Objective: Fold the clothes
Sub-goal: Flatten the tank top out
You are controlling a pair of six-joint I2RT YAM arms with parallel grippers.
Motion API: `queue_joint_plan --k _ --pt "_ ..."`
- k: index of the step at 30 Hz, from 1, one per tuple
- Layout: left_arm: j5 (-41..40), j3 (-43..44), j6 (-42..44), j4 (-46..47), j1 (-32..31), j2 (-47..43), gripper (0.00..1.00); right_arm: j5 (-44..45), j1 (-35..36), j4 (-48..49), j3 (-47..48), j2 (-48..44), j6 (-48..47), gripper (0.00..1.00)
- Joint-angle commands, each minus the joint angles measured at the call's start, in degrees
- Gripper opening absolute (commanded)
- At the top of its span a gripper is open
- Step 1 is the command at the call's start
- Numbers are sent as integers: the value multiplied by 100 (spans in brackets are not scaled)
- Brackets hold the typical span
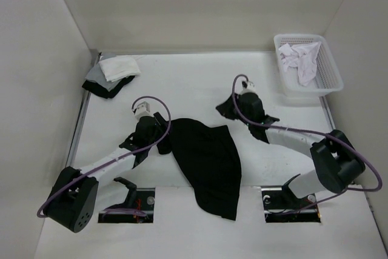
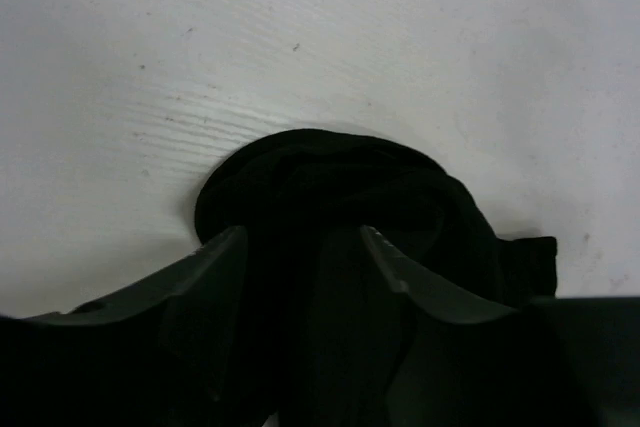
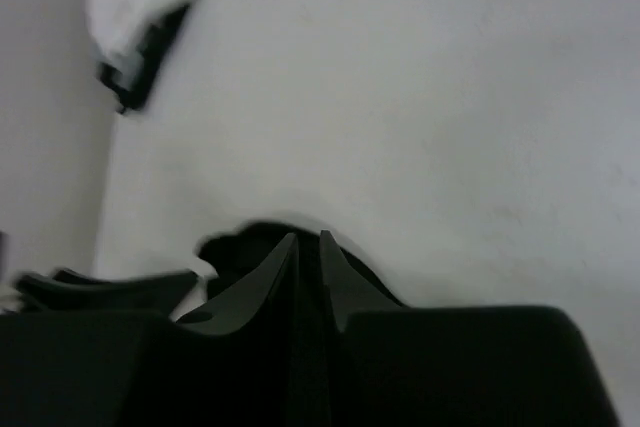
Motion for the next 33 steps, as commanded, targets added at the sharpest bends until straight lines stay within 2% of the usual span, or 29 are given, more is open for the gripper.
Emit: queue_joint_plan --k 1,3,5,6,8,10,12,17,18,19,21,24,26,28,29,33 --pt "-425 292 168 -491 -186 16 51 907 375 -1072 -1186 -603 -132 15" --pt "-433 310 186 -554 -247 122 53 1216 534 -1450 -1442 -911 -105 22" --pt "-451 327 133 -511 -256 358 53 1348 552 -1592 -1617 -1087 -53 42" --pt "-408 423 116 -467 -256 551 52 1331 552 -1575 -1644 -1071 -44 47" --pt "-390 529 142 -379 -335 763 51 1217 534 -1470 -1592 -869 -96 46" --pt "-390 608 116 -143 -379 983 42 1025 508 -1417 -1356 -685 -192 48" --pt "-390 670 89 -19 -388 1053 38 849 456 -1338 -1215 -518 -228 49" --pt "-460 776 98 201 -318 1054 21 -83 218 -1012 -696 326 -290 44" --pt "-460 776 107 271 -301 1054 16 -154 174 -943 -635 440 -255 37" --pt "-443 811 150 315 -283 1054 12 -128 148 -846 -590 519 -228 24" --pt "-425 855 203 342 -283 940 7 82 165 -600 -599 398 -219 6" --pt "-469 872 212 360 -327 415 4 363 235 -468 -748 -294 -272 1" --pt "-495 951 230 237 -327 -112 3 688 498 -581 -845 -1233 -412 1" --pt "-574 1074 291 35 -265 -666 2 865 674 -862 -828 -1842 -527 1" --pt "-705 1214 343 -122 -230 -1086 2 1083 919 -1385 -653 -2636 -631 1" --pt "-873 1907 563 -544 -169 -1967 2 1366 1526 -2276 -187 -3697 -782 2"
